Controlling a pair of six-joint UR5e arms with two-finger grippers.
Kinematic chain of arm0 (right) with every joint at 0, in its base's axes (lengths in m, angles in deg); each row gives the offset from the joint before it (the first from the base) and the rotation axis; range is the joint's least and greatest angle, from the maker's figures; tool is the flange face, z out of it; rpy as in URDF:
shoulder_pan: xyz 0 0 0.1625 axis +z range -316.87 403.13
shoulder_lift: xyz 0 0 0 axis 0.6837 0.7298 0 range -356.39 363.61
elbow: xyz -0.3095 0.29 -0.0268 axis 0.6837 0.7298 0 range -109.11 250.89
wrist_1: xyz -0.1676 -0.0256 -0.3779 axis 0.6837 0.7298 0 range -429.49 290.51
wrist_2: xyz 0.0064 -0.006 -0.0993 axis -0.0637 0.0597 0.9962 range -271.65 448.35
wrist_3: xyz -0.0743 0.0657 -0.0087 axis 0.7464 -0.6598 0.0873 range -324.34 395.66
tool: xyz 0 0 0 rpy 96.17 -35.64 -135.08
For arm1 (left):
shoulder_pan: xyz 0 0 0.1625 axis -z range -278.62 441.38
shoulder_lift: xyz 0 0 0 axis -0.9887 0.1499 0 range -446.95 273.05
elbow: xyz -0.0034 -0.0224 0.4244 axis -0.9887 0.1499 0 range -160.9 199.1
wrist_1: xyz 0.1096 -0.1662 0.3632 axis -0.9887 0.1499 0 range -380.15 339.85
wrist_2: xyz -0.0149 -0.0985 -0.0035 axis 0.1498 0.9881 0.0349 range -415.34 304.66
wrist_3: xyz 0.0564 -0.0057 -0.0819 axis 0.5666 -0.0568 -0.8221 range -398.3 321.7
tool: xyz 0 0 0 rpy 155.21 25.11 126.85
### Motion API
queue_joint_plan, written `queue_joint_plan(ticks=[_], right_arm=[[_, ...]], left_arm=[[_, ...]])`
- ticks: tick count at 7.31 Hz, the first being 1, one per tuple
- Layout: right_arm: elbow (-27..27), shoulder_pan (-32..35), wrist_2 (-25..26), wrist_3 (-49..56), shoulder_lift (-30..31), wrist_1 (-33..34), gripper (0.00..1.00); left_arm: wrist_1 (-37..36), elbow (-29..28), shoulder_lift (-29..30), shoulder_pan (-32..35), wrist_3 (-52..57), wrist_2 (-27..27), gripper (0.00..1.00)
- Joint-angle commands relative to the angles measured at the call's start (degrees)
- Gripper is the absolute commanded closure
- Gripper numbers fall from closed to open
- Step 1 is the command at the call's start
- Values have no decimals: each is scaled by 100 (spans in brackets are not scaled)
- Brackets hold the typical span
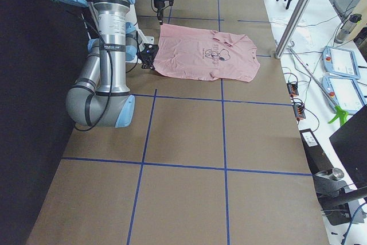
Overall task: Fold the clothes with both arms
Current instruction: 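Lift the hem with both grippers and fold it toward the collar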
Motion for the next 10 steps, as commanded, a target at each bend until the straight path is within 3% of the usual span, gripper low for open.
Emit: queue_joint_plan(ticks=[1,2,3,5,6,7,8,10], right_arm=[[-1750,155,-660,132,-136,1650,100],[-2158,442,-1220,132,-442,2179,100],[-2171,723,-1513,245,-714,2297,100],[-2022,1278,-1638,1059,-874,2395,100],[-1577,1802,-1726,1542,-1458,2421,100],[-773,2582,-2109,2051,-2082,2413,100],[10,3294,-2557,2544,-2471,2361,100],[1094,4098,-2640,3311,-2870,2080,100]], left_arm=[[-1816,1285,720,479,228,635,100],[-2704,1656,1343,979,247,1099,100],[-3061,1764,1724,1393,264,1400,100],[-3056,1337,1780,1537,1173,1368,100],[-3030,865,1963,2068,1588,1377,100],[-3012,373,2148,2474,2070,1394,100],[-2829,-67,2306,2861,2354,1403,100],[-2171,-990,2439,3389,2706,1403,100]])
